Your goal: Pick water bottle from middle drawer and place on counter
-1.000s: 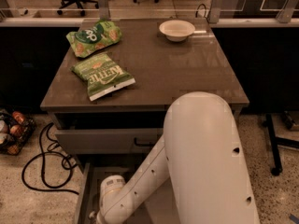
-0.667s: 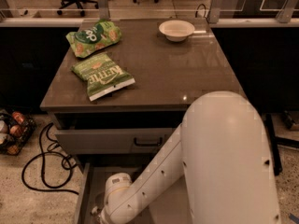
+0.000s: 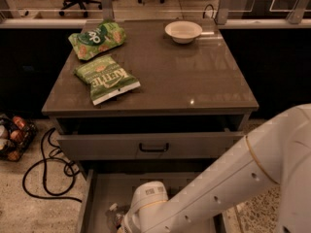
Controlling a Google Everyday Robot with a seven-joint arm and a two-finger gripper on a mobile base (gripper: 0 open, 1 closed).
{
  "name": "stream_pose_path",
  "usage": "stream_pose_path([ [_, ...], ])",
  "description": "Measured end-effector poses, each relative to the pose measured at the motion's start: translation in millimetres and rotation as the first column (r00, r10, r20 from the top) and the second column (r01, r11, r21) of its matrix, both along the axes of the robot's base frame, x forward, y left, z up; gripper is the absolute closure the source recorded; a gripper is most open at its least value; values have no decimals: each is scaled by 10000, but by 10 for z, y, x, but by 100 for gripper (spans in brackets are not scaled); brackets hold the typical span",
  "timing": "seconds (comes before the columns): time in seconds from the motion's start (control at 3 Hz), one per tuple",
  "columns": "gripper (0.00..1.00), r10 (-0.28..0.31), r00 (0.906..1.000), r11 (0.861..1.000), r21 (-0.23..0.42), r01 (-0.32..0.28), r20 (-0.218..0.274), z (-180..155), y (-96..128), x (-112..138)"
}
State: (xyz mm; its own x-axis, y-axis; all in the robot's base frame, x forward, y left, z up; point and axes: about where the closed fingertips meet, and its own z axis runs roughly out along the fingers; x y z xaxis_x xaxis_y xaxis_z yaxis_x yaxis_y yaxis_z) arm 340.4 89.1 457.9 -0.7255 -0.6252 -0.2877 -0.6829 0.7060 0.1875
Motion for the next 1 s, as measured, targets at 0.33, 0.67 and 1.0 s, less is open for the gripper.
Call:
stream_pose_path([
  [0.33,100,-520,9969,9933,1061,455,588,214,-390,85],
  [0.67,100,-566,9868,9759,2170,226,1515,391,-731,230],
  [1.0,100,-560,9639,9467,3205,-315,2602,612,-1038,347],
])
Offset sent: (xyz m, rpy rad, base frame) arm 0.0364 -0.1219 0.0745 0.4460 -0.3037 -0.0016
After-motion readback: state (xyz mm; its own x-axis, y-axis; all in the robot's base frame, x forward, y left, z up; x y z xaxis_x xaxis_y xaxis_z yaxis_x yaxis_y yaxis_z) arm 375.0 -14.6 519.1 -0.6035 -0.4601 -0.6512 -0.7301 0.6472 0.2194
